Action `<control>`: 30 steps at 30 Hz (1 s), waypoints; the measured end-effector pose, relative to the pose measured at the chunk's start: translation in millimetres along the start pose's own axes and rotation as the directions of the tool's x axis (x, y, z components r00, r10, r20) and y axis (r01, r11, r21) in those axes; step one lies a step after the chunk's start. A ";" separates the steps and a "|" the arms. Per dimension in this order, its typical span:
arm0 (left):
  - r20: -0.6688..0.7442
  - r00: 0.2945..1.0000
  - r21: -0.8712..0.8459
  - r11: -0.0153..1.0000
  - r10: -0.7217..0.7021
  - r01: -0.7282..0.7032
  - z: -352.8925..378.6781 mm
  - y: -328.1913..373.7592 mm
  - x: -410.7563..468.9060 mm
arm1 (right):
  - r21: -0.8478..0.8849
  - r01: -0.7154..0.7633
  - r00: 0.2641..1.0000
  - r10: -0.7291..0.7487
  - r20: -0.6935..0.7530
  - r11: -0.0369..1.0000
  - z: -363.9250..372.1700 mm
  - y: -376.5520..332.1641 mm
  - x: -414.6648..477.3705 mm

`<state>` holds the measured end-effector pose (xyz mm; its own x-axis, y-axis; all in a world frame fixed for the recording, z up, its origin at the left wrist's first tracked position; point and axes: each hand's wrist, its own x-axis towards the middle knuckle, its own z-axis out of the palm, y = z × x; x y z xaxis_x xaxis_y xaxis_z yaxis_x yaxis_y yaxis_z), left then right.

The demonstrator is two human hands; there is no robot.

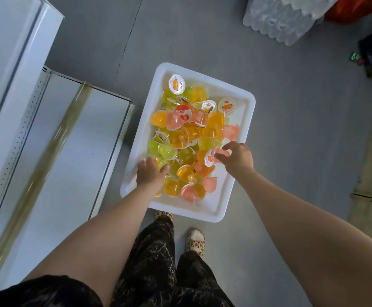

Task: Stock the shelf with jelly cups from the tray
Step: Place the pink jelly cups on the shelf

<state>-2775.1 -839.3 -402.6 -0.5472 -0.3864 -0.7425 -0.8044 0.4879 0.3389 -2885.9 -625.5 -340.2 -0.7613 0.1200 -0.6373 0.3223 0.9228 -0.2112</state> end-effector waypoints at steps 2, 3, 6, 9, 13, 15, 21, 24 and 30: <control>0.012 1.000 -0.077 0.997 0.020 -0.019 -2.8 -2.8 -1.2 | -0.013 0.016 1.000 -0.016 0.007 1.000 3.7 0.3 -0.8; 0.009 0.999 -0.095 0.995 0.031 -0.030 -6.2 -2.5 -2.8 | -0.023 0.013 1.000 -0.013 0.010 1.000 5.2 -0.4 -1.2; -0.006 1.000 -0.067 0.998 0.015 -0.016 -17.1 2.3 -7.7 | -0.116 0.049 0.999 -0.048 0.016 0.992 10.2 -0.9 -0.7; 0.035 0.999 -0.027 1.000 -0.009 0.010 -16.8 3.2 -4.1 | -0.220 0.054 0.998 -0.047 0.035 0.974 13.3 -1.3 0.2; 0.086 0.994 0.039 0.997 -0.063 0.060 -4.7 3.7 3.1 | -0.329 0.024 0.999 -0.010 0.043 0.944 14.0 0.1 -1.3; 0.053 0.993 0.058 0.993 -0.109 0.106 -1.0 6.9 3.1 | -0.305 0.028 0.999 -0.022 0.026 0.952 14.6 3.4 -3.4; 0.086 0.987 -0.180 0.972 -0.136 0.149 -1.2 -7.0 5.6 | 0.029 0.015 0.999 -0.014 -0.034 0.999 14.2 7.6 -13.8; 0.061 0.993 -0.197 0.974 -0.103 0.113 -6.6 -11.6 1.5 | 0.179 -0.018 1.000 0.021 -0.013 0.984 11.4 4.5 -19.6; -0.037 0.995 -0.319 0.945 -0.088 0.071 -17.0 -3.0 -24.5 | 0.461 0.034 0.997 -0.061 0.045 0.887 3.2 -7.7 -40.0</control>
<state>-2763.2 -844.7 -375.6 -0.4828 -0.4567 -0.7472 -0.8730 0.1838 0.4517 -2856.1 -638.6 -315.5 -0.7537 0.0466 -0.6556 0.5194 0.6535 -0.5506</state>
